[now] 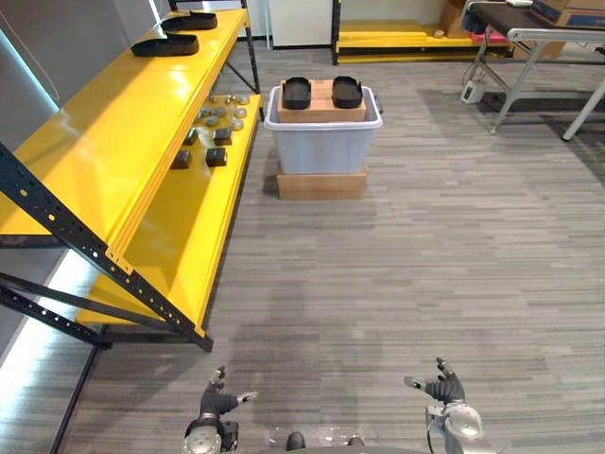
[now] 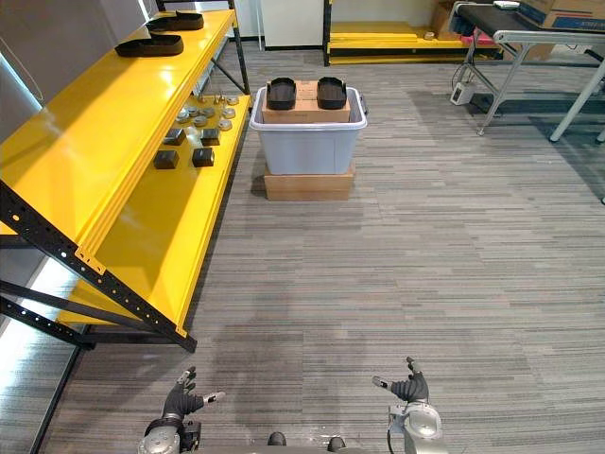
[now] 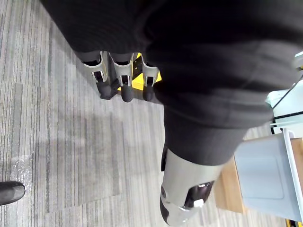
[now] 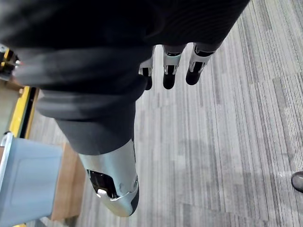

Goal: Walk over and take plastic housings, then place them on the shelf

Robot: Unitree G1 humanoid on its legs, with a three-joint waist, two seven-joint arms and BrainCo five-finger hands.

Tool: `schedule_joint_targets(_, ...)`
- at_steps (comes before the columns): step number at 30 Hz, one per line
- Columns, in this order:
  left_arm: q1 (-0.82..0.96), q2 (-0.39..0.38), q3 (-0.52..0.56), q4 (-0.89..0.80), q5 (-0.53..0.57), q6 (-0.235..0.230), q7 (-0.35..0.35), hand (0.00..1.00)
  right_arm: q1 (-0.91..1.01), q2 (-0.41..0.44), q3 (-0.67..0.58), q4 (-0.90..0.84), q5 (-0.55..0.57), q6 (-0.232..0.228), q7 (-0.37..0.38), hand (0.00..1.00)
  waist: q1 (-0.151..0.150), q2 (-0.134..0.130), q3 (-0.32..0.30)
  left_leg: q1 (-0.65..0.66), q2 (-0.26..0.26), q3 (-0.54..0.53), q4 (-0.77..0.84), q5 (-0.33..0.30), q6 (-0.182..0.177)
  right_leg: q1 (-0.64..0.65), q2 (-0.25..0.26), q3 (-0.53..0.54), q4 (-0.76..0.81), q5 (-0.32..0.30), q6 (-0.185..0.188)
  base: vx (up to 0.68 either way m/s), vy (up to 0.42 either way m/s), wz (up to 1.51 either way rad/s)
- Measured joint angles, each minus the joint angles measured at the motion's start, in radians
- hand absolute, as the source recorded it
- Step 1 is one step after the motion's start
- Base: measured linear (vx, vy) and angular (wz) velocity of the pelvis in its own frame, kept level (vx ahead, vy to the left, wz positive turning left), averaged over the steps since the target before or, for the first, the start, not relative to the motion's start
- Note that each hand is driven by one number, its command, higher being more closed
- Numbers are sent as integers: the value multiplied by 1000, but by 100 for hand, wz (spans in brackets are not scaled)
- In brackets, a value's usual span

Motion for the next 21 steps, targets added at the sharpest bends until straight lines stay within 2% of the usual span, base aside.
schedule_joint_targets(6, 0, 0, 0, 0, 0, 1, 0, 0, 1, 4, 9, 28, 17, -1, 1, 0, 19, -10, -4, 11, -2, 1, -18, 9, 3, 8, -2, -1, -9, 1, 1, 0, 0, 0)
schedule_joint_targets(10, 0, 0, 0, 0, -2, 8, -1, 0, -2, 4, 8, 28, 19, -1, 0, 0, 20, -18, -8, 12, -4, -1, -19, 9, 3, 13, -3, -2, -19, 1, 2, 0, 0, 0)
schedule_joint_targets(21, 6, 0, 7, 0, -4, 9, -2, 0, -8, 4, -9, 28, 21, -1, 0, 0, 21, -19, -8, 10, -4, -1, -19, 8, 3, 11, -3, -1, -17, 1, 3, -16, 0, 0)
